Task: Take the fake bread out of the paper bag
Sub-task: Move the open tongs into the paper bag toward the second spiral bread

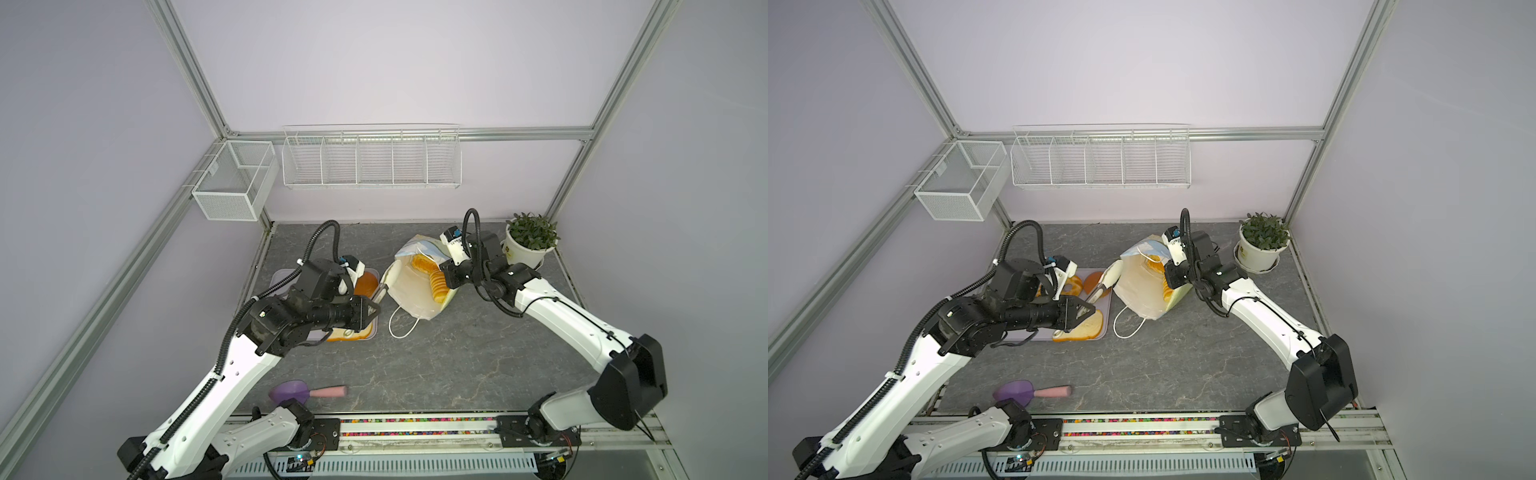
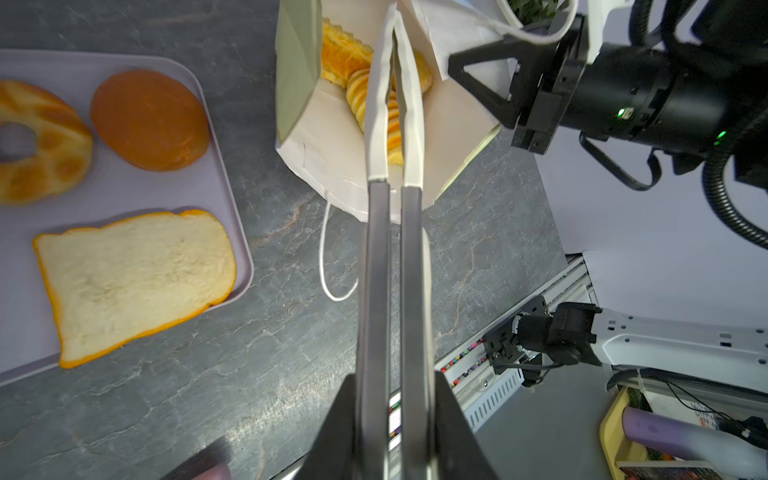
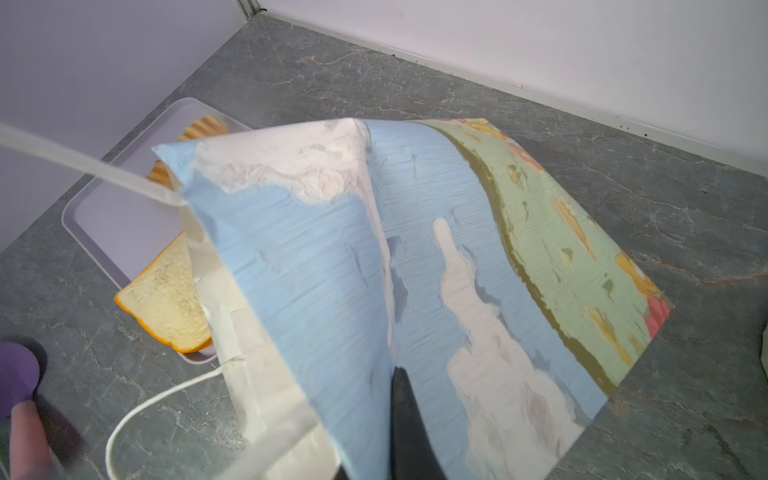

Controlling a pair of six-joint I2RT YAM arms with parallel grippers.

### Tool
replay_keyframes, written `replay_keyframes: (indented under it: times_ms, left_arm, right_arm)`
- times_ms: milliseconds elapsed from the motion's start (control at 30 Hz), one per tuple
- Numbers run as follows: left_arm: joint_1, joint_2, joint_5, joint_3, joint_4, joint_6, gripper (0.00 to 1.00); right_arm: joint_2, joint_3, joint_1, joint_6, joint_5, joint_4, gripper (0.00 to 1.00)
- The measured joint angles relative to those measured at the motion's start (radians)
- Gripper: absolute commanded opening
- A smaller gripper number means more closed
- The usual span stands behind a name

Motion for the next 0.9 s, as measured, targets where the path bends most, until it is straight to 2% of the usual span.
replay_keyframes:
  times_ms: [300, 433, 533, 900]
  left_arm:
    - [-0.122, 0.088, 0.011, -0.109, 0.166, -0.113, 0.24]
    - [-0.153, 0.163, -0.008, -0.127, 0.235, -0.164, 0.24]
    - [-0.164, 0.205, -0.031, -0.128, 0.283, -0.2, 0.24]
    - [-0.186, 0.325, -0.09, -0.124, 0.395, -0.31, 0.3]
  right_arm:
    - [-0.057, -0.04, 0.015, -0.008, 0.06, 0.002, 0.07]
    - [-0.082, -0.05, 0.017, -0.014, 0.082, -0.004, 0.15]
    - [-0.097, -0.051, 0.02, -0.025, 0.094, -0.01, 0.16]
    - [-0.128, -0.062, 0.029, -0.122, 0.129, -0.041, 0.07]
